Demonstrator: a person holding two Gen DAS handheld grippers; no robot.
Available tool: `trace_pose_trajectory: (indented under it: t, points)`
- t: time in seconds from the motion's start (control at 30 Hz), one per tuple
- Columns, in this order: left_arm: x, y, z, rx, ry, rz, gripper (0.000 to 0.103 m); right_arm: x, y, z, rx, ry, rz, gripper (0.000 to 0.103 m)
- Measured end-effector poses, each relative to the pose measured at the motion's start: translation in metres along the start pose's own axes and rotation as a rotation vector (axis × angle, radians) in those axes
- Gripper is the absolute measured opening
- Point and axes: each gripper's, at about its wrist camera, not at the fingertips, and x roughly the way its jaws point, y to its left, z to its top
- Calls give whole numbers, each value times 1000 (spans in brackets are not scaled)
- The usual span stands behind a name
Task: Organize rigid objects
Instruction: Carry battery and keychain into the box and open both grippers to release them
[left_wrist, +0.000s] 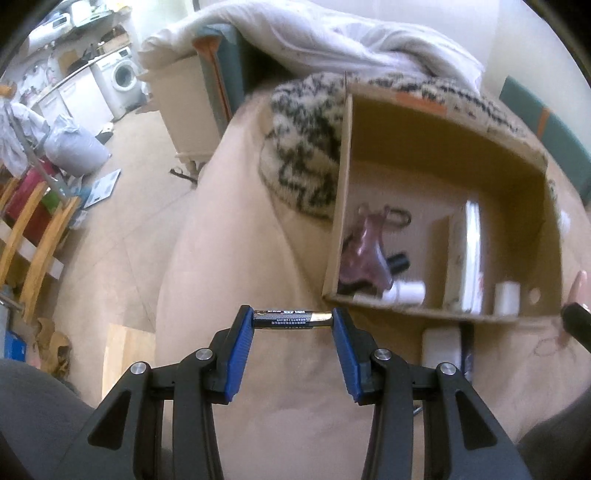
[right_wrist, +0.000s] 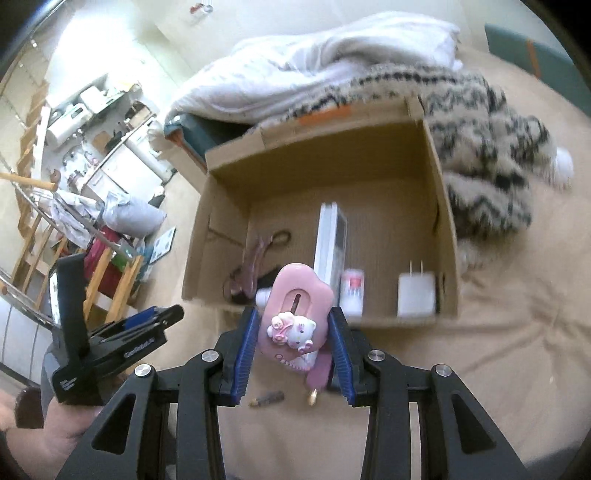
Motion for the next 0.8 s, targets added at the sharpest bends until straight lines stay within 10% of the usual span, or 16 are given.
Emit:
trace_pose_trajectory:
  t: [0.8]
  points:
    - [43, -93, 75, 246, -75, -62, 40, 70, -25, 55, 13, 42, -115, 41]
